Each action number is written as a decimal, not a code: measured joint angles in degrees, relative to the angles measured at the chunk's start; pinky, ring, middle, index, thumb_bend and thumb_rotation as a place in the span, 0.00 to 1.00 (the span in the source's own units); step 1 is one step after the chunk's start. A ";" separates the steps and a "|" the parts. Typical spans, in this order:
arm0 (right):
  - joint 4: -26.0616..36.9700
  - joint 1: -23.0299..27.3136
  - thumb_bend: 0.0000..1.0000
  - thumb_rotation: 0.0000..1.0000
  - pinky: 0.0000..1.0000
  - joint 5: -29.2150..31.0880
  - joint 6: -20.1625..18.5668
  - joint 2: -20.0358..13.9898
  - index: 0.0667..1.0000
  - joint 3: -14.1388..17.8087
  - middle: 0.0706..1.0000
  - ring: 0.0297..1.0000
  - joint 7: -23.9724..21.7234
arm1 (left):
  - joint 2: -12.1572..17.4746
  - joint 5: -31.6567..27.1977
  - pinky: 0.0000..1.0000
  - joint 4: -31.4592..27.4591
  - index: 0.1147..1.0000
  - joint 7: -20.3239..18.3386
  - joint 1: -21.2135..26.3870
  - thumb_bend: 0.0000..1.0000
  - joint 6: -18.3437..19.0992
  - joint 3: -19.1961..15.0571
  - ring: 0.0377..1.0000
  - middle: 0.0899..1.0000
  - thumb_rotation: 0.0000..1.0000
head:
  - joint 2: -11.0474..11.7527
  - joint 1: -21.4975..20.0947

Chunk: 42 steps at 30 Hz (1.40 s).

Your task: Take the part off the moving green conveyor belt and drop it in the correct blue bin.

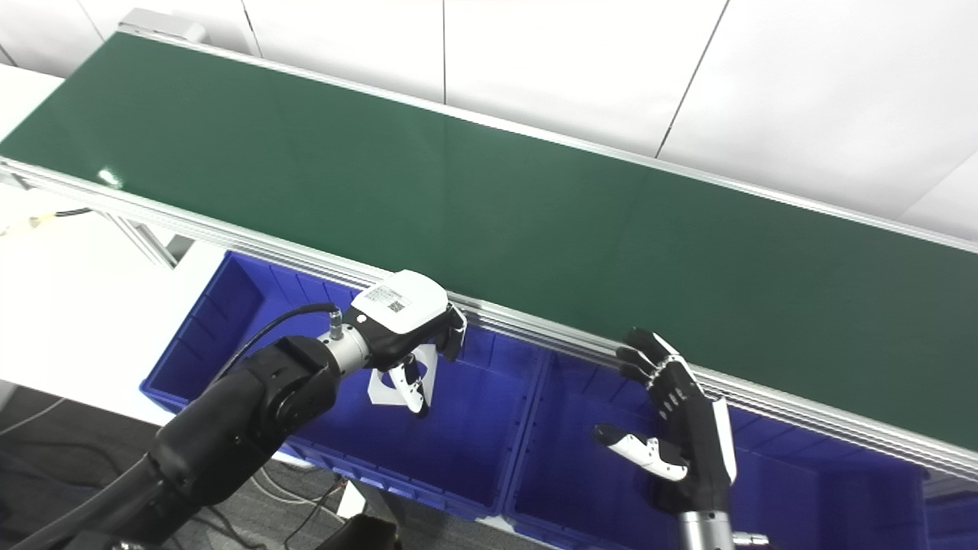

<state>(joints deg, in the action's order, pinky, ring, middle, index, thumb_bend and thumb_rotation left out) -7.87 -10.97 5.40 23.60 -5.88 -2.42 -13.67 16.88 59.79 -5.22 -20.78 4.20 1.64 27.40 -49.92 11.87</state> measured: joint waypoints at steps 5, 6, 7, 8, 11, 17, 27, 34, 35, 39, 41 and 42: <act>-0.02 0.00 1.00 0.38 0.74 -0.56 0.01 -0.01 0.79 -0.07 0.81 0.78 0.37 | 0.00 0.02 0.26 -0.24 0.40 -0.20 -0.06 0.53 0.01 0.03 0.32 0.44 0.00 | 0.09 0.00; -0.02 0.00 1.00 0.38 0.74 -0.54 0.01 0.00 0.79 -0.09 0.81 0.78 0.37 | 0.01 0.04 0.27 -0.33 0.40 -0.23 -0.07 0.53 0.02 0.05 0.32 0.44 0.00 | 0.09 0.00; -0.02 0.00 1.00 0.38 0.74 -0.50 0.01 0.00 0.79 -0.12 0.81 0.78 0.37 | 0.01 0.06 0.27 -0.48 0.40 -0.34 -0.07 0.53 0.04 0.07 0.32 0.44 0.00 | 0.00 0.00; -0.02 0.00 1.00 0.38 0.74 -0.48 0.01 0.00 0.79 -0.14 0.81 0.78 0.37 | 0.01 0.06 0.27 -0.70 0.40 -0.58 -0.08 0.53 0.07 0.10 0.32 0.44 0.00 | 0.00 0.00; -0.02 0.00 1.00 0.38 0.74 -0.42 0.00 0.00 0.79 -0.15 0.81 0.78 0.37 | 0.01 0.06 0.30 -1.76 0.40 -2.08 -0.09 0.53 0.39 0.18 0.36 0.45 0.00 | 0.00 0.00; -0.12 0.00 1.00 0.38 0.74 -0.19 0.01 0.00 0.79 -0.16 0.81 0.78 0.37 | -0.13 0.02 0.46 -5.11 0.66 -8.95 -0.19 1.00 3.28 0.16 0.56 0.64 0.16 | 0.00 0.00; -0.22 0.01 1.00 0.37 0.74 -0.08 0.01 0.00 0.79 -0.27 0.81 0.78 0.40 | -0.17 0.05 0.52 -6.16 0.68 -11.52 -0.24 1.00 4.08 0.17 0.62 0.70 0.20 | 0.26 -0.26; -0.28 0.00 1.00 0.37 0.73 -0.07 0.02 0.00 0.79 -0.41 0.81 0.78 0.41 | -0.17 0.05 0.51 -6.17 0.68 -11.53 -0.28 1.00 4.07 0.16 0.62 0.70 0.20 | 0.52 -0.44; -0.32 0.00 1.00 0.37 0.73 -0.05 0.02 0.00 0.79 -0.42 0.81 0.78 0.41 | -0.17 0.05 0.51 -6.17 0.68 -11.53 -0.28 1.00 4.07 0.16 0.62 0.70 0.20 | 0.53 -0.53; -0.49 0.01 1.00 0.37 0.73 0.08 0.02 0.04 0.79 -0.47 0.81 0.78 0.41 | -0.18 -0.43 0.48 -6.63 0.68 -11.69 -0.48 1.00 4.17 -0.08 0.60 0.69 0.19 | 0.70 -1.14; -0.51 -0.01 1.00 0.38 0.73 0.01 0.03 0.11 0.79 -0.48 0.81 0.77 0.44 | -0.33 -2.57 0.43 -8.20 0.67 -11.89 -1.19 1.00 4.41 -0.96 0.56 0.67 0.19 | 0.79 -1.84; -0.56 -0.03 1.00 0.38 0.73 -0.05 0.03 0.12 0.79 -0.49 0.81 0.77 0.47 | -0.68 -4.53 0.42 -9.05 0.67 -11.94 -1.60 1.00 4.57 -1.82 0.56 0.66 0.20 | 0.88 -2.45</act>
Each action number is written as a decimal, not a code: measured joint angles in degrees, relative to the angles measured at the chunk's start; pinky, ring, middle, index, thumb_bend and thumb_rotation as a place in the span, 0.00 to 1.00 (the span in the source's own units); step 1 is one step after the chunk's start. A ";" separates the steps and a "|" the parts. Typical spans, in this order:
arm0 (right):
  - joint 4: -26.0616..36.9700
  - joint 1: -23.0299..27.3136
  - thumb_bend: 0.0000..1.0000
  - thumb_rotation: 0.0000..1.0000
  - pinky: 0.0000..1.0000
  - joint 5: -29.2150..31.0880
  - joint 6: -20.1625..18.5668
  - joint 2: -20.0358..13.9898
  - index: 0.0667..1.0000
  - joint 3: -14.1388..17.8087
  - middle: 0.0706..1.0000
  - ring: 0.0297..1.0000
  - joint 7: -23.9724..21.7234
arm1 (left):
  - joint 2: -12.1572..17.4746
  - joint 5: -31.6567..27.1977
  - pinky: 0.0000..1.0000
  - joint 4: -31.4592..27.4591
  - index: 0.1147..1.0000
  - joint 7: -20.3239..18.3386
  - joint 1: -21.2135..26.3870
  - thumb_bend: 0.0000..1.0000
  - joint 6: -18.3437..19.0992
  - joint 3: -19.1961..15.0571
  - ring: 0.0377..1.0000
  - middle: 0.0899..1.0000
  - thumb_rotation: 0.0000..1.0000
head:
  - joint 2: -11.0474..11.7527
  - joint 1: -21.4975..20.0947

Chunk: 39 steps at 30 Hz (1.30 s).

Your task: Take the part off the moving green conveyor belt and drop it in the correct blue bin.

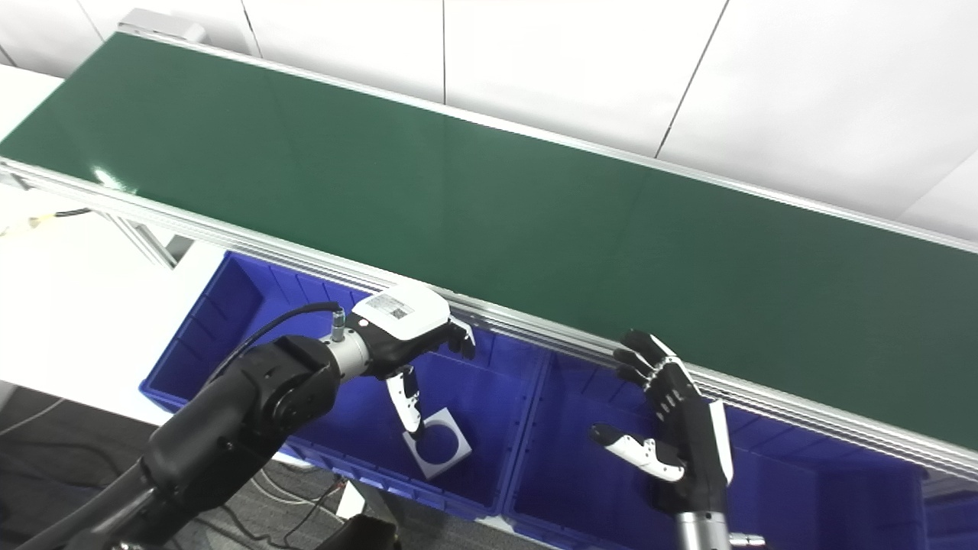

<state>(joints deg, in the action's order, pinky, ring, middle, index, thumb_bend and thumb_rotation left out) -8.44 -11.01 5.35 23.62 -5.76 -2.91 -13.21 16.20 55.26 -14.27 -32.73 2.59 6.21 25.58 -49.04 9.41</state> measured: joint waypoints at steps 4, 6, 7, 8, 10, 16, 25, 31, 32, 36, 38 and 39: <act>-0.06 0.00 1.00 0.39 0.73 -0.45 0.01 0.14 0.79 -0.10 0.81 0.78 0.12 | -2.51 -10.89 0.45 -4.66 0.67 -1.21 -2.12 1.00 3.02 -4.25 0.58 0.67 0.21 | 0.09 -0.71; -0.09 -0.01 1.00 0.40 0.74 -0.69 0.01 0.22 0.80 -0.25 0.81 0.78 0.17 | -3.66 -17.74 0.51 -7.10 0.68 -1.78 -3.48 1.00 4.63 -6.26 0.63 0.68 0.24 | 0.35 -1.32; -0.10 -0.04 1.00 0.40 0.74 -0.75 0.01 0.23 0.80 -0.28 0.81 0.78 0.20 | -4.21 -20.04 0.53 -8.18 0.69 -1.79 -4.24 1.00 5.18 -6.95 0.64 0.69 0.27 | 0.35 -1.32; -0.11 -0.10 1.00 0.41 0.74 -0.84 0.01 0.21 0.80 -0.29 0.81 0.78 0.21 | -4.74 -22.33 0.54 -9.16 0.69 -1.84 -4.87 1.00 6.21 -7.37 0.64 0.69 0.26 | 0.35 -1.32; -0.17 -0.12 1.00 0.42 0.74 -1.15 0.02 0.17 0.80 -0.29 0.82 0.78 0.28 | -5.67 -26.54 0.56 -11.00 0.70 -1.81 -6.06 1.00 7.98 -8.10 0.65 0.69 0.27 | 0.70 -2.20; -0.30 -0.12 1.00 0.44 0.75 -2.47 0.02 0.14 0.80 -0.39 0.83 0.79 0.53 | -7.70 -35.95 0.62 -13.42 0.75 -0.49 -8.09 1.00 9.39 -8.80 0.70 0.74 0.26 | 1.14 -4.48; -0.46 -0.12 1.00 0.43 0.74 -4.36 0.04 0.41 0.80 -1.39 0.85 0.79 1.53 | -8.07 -40.70 0.72 -8.72 0.82 6.31 -10.25 1.00 2.27 -9.54 0.82 0.86 0.24 | 2.11 -9.85; -0.44 -0.36 1.00 0.47 0.73 -7.74 0.05 1.14 0.83 -2.88 0.87 0.80 3.25 | -6.44 -39.98 0.77 3.61 0.85 12.37 -10.23 1.00 -13.64 -9.38 0.86 0.90 0.18 | 3.34 -17.39; -0.42 -0.48 1.00 0.47 0.73 -8.20 0.06 1.30 0.83 -3.15 0.87 0.80 3.67 | -6.29 -40.10 0.77 5.33 0.85 13.03 -10.16 1.00 -16.11 -9.38 0.85 0.90 0.18 | 3.34 -17.76; -0.43 -0.70 1.00 0.46 0.75 -9.92 0.07 2.03 0.84 -4.52 0.87 0.80 5.12 | -5.37 -41.35 0.76 11.78 0.84 13.91 -9.02 1.00 -23.23 -9.69 0.84 0.89 0.20 | 3.87 -23.72; -0.43 -0.70 1.00 0.45 0.75 -10.52 0.07 2.49 0.83 -4.97 0.86 0.80 5.59 | -4.87 -43.00 0.75 14.50 0.83 13.94 -8.15 1.00 -26.15 -10.15 0.84 0.88 0.22 | 4.13 -25.40; -0.43 -0.69 1.00 0.45 0.74 -10.90 0.07 2.69 0.82 -5.19 0.86 0.80 5.95 | -4.73 -43.48 0.75 15.90 0.83 14.03 -7.61 1.00 -27.07 -10.44 0.84 0.88 0.22 | 4.31 -26.19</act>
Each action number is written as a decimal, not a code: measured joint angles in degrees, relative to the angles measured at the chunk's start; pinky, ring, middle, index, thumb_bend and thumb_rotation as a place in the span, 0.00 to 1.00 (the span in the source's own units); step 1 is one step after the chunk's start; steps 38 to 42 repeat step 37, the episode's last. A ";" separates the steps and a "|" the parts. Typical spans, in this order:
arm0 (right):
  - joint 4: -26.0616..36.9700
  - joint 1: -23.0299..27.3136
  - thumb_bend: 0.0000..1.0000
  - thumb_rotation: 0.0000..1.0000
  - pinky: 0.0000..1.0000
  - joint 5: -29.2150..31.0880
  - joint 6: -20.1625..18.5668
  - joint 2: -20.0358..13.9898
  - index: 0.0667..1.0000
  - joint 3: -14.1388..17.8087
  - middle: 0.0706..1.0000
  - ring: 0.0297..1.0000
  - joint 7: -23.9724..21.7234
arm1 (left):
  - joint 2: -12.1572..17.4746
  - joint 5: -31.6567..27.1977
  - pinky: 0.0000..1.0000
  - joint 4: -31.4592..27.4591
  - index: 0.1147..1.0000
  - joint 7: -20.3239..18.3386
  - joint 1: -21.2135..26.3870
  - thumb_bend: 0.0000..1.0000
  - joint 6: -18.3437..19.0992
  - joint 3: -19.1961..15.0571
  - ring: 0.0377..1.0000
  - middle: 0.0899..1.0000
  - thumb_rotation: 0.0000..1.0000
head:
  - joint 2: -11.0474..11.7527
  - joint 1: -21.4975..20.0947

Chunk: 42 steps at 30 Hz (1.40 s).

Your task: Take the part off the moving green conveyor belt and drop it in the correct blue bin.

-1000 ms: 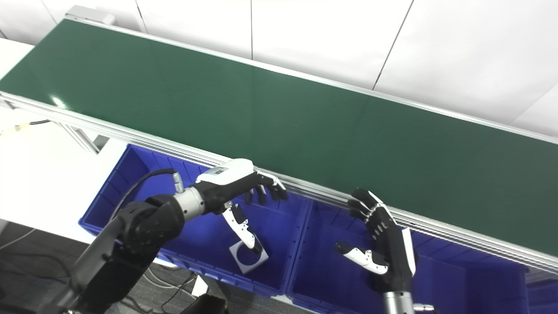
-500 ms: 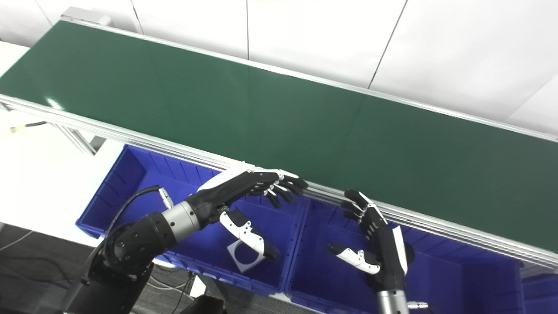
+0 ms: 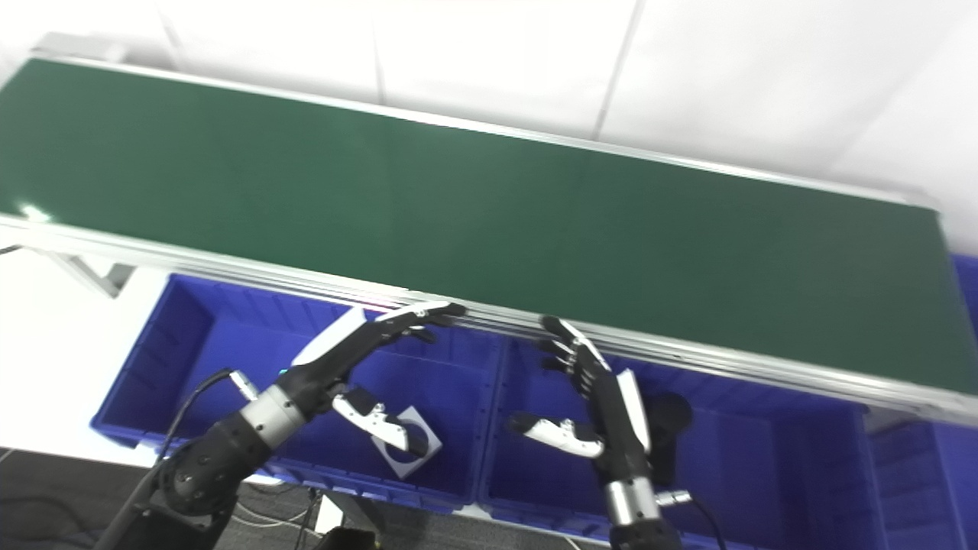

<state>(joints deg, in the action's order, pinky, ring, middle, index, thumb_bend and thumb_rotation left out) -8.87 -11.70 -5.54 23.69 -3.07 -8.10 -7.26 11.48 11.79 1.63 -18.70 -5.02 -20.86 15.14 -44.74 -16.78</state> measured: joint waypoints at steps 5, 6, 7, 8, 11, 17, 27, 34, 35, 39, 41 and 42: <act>-0.19 0.05 1.00 0.45 0.74 -1.49 0.01 0.61 0.82 -0.95 0.86 0.80 1.93 | 0.44 -1.76 0.75 2.43 0.83 0.11 0.52 1.00 -2.98 -0.27 0.84 0.88 0.21 | 0.35 -1.77; -0.47 0.14 1.00 0.45 0.74 -1.57 0.01 0.61 0.82 -1.12 0.86 0.80 2.11 | 0.40 -1.96 0.75 3.04 0.82 0.11 0.61 1.00 -3.40 -0.25 0.84 0.88 0.20 | 0.44 -2.64; -0.87 0.28 1.00 0.45 0.74 -1.58 0.01 0.62 0.82 -1.28 0.86 0.80 2.38 | 0.41 -2.00 0.76 3.64 0.82 0.11 0.66 1.00 -3.46 -0.22 0.85 0.88 0.19 | 0.62 -3.25; -1.21 0.40 1.00 0.45 0.74 -1.64 0.01 0.67 0.83 -1.41 0.86 0.80 2.61 | 0.41 -2.14 0.76 4.05 0.82 0.13 0.65 1.00 -3.48 -0.22 0.85 0.88 0.19 | 0.62 -3.26; -1.41 0.54 1.00 0.45 0.74 -1.88 0.02 0.72 0.82 -1.71 0.86 0.80 3.10 | 0.18 -2.55 0.77 5.18 0.82 0.59 0.65 1.00 -3.54 -0.23 0.85 0.88 0.19 | 0.97 -3.44; -2.07 0.75 1.00 0.45 0.74 -1.91 0.03 0.67 0.82 -2.35 0.86 0.79 4.09 | -0.32 -2.40 0.77 6.13 0.81 2.85 0.69 1.00 -3.76 0.76 0.85 0.88 0.18 | 2.55 -2.82; -5.61 1.41 1.00 0.46 0.74 -1.91 0.07 -0.16 0.82 -4.54 0.86 0.80 6.71 | 0.50 -1.79 0.74 10.17 0.82 9.97 1.15 1.00 -3.79 5.57 0.83 0.87 0.19 | 6.76 -4.40; -8.03 2.12 1.00 0.46 0.72 -1.95 0.07 -1.07 0.82 -6.62 0.88 0.79 9.36 | 2.50 -1.73 0.73 12.39 0.83 14.95 2.26 1.00 -3.80 9.13 0.83 0.87 0.21 | 10.11 -9.59; -8.52 2.44 1.00 0.46 0.72 -1.94 0.09 -1.16 0.82 -7.06 0.88 0.80 9.61 | 2.68 -1.74 0.73 12.82 0.83 15.56 2.42 1.00 -3.80 9.54 0.83 0.87 0.21 | 11.07 -11.15; -9.66 3.21 1.00 0.45 0.72 -1.91 0.10 -1.17 0.81 -7.83 0.88 0.79 10.41 | 3.27 -1.84 0.73 13.48 0.83 16.77 2.81 1.00 -3.79 10.65 0.83 0.87 0.21 | 11.08 -11.17; -9.66 3.21 1.00 0.45 0.72 -1.91 0.10 -1.17 0.81 -7.83 0.88 0.79 10.41 | 3.27 -1.84 0.73 13.48 0.83 16.77 2.81 1.00 -3.79 10.65 0.83 0.87 0.21 | 11.08 -11.17; -9.66 3.21 1.00 0.45 0.72 -1.91 0.10 -1.17 0.81 -7.83 0.88 0.79 10.41 | 3.27 -1.84 0.73 13.48 0.83 16.77 2.81 1.00 -3.79 10.65 0.83 0.87 0.21 | 11.08 -11.17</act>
